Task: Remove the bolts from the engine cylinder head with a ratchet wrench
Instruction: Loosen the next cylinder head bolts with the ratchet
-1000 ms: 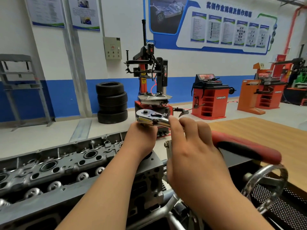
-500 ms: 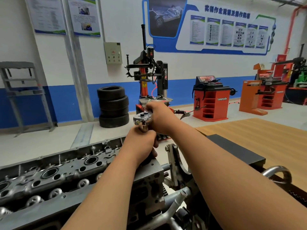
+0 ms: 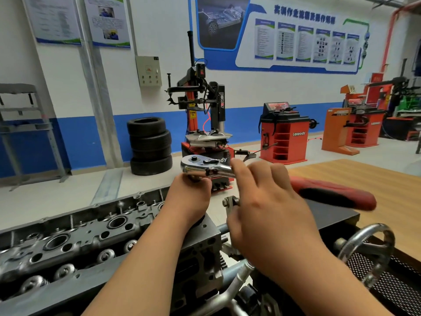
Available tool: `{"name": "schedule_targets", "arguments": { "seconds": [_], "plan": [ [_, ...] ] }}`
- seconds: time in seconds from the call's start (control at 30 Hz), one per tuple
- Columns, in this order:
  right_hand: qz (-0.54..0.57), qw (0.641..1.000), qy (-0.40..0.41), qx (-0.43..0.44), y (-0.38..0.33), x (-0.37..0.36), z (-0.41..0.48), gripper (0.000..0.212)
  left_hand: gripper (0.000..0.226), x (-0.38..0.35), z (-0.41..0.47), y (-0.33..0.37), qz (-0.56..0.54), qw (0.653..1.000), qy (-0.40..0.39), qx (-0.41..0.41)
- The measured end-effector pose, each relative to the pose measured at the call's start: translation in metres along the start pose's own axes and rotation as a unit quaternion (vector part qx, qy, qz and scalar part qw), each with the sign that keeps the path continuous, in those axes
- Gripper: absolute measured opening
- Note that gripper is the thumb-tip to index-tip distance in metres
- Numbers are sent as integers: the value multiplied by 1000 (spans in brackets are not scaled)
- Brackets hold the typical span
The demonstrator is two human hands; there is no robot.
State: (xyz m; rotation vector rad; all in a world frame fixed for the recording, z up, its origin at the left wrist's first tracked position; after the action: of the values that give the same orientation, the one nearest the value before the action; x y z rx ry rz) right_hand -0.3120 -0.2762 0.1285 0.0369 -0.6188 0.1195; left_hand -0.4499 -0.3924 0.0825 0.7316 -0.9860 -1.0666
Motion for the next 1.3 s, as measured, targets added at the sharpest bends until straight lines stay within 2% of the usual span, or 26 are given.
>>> {"name": "schedule_targets", "arguments": {
  "seconds": [0.07,0.13,0.2,0.3,0.4,0.47,0.53,0.63,0.77,0.87,1.0,1.07,1.17,1.3],
  "plan": [
    [-23,1000,-11,-10,-4,0,4,68,31,2,-1,3,15,1000,4,-14],
    [-8,996,-83,-38,6,-17,25,44,29,-1,-2,-2,0,1000,-15,17],
    [84,988,-119,-54,22,-39,52,17,29,-3,-7,-4,-39,998,-25,34],
    [235,951,-200,-27,20,-79,94,11,34,-3,-12,-1,-88,995,-33,40],
    [194,930,-307,51,-8,-108,117,16,23,1,-14,2,-99,994,-32,37],
    [151,923,-343,87,-19,-117,121,15,14,2,-14,4,-73,996,-34,35],
    [150,923,-341,97,-21,-121,122,16,10,2,-12,1,-57,997,-25,45],
    [110,937,-324,74,-13,-118,118,28,11,1,-7,-3,-55,997,5,52],
    [17,956,-292,3,6,-91,100,22,19,2,-4,-4,-54,997,31,36],
    [-2,965,-256,-53,17,-57,67,43,23,2,-3,-5,-40,998,31,38],
    [-48,981,-189,19,-10,-20,17,76,31,2,-5,2,6,1000,20,23],
    [-47,982,-175,44,-17,-15,8,81,34,8,-10,7,-10,999,40,23],
    [-1,984,-174,31,-2,-19,23,67,23,2,-6,-4,-48,998,15,42],
    [106,954,-279,-13,21,-67,78,23,20,1,-10,-4,-71,997,6,44]
  ]
}}
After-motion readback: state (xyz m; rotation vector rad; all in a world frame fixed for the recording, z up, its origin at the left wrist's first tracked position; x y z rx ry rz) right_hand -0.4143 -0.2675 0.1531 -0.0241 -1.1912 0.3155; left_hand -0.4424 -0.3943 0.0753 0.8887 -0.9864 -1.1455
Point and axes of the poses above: each hand's wrist, its own z-axis towards the middle knuckle, its own x-axis out of the back of the hand, y = z × x, the point moved 9 cm from there along z, towards the middle knuckle, and after that the axes turned 4 degrees about -x, right-handed, at the moved point
